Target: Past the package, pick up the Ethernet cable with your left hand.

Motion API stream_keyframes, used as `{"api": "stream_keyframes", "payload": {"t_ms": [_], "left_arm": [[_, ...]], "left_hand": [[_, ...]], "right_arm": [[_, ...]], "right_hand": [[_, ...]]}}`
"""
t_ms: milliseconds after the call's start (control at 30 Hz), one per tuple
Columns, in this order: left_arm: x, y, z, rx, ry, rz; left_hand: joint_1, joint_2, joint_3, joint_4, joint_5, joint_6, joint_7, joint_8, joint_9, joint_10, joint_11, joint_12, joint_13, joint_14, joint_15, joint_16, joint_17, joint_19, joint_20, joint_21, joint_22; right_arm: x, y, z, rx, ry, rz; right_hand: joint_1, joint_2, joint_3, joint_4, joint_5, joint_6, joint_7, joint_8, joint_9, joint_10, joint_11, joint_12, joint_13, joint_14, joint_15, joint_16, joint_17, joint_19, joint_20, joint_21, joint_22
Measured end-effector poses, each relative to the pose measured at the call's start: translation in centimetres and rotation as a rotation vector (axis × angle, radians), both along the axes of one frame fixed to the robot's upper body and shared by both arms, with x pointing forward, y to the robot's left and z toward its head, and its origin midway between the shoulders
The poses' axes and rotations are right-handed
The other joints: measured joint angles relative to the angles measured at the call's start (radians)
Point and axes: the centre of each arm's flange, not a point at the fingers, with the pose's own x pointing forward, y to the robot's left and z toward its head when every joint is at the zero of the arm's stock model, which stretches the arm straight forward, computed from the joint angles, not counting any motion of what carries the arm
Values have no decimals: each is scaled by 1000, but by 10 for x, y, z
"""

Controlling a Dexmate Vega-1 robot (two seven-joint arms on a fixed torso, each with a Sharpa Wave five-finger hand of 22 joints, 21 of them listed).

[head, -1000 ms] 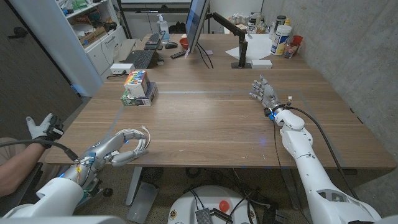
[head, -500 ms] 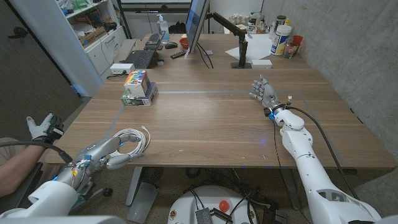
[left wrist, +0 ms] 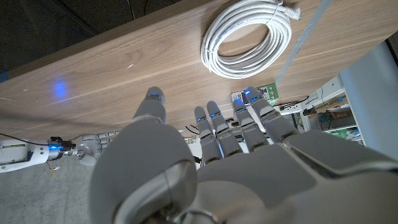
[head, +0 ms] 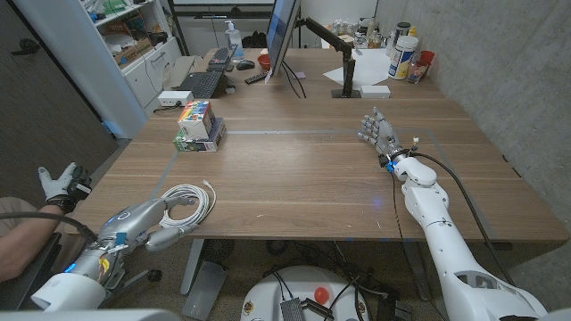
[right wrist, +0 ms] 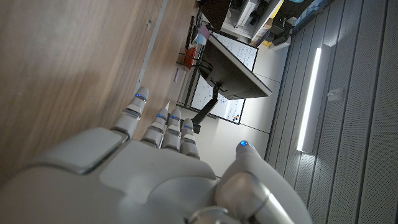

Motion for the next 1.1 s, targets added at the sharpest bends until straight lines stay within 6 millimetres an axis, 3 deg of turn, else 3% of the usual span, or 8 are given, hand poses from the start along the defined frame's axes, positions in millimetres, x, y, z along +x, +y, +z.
{"api": "stream_keyframes", "payload": {"t_ms": [1100], "left_arm": [[-5,14,-18,85,4,29]], "left_hand": [[9,-1,-4,-5,7,5,-5,4,0,7,-7,0,4,5,2,0,3,5,-5,0,0]], "right_arm": [[1,-1,0,-3,0,-19]], "right_hand": [[0,0,0,0,0,-3,-4,0,0,-5,6,0,0,0,0,0,0,0,0,0,0]]}}
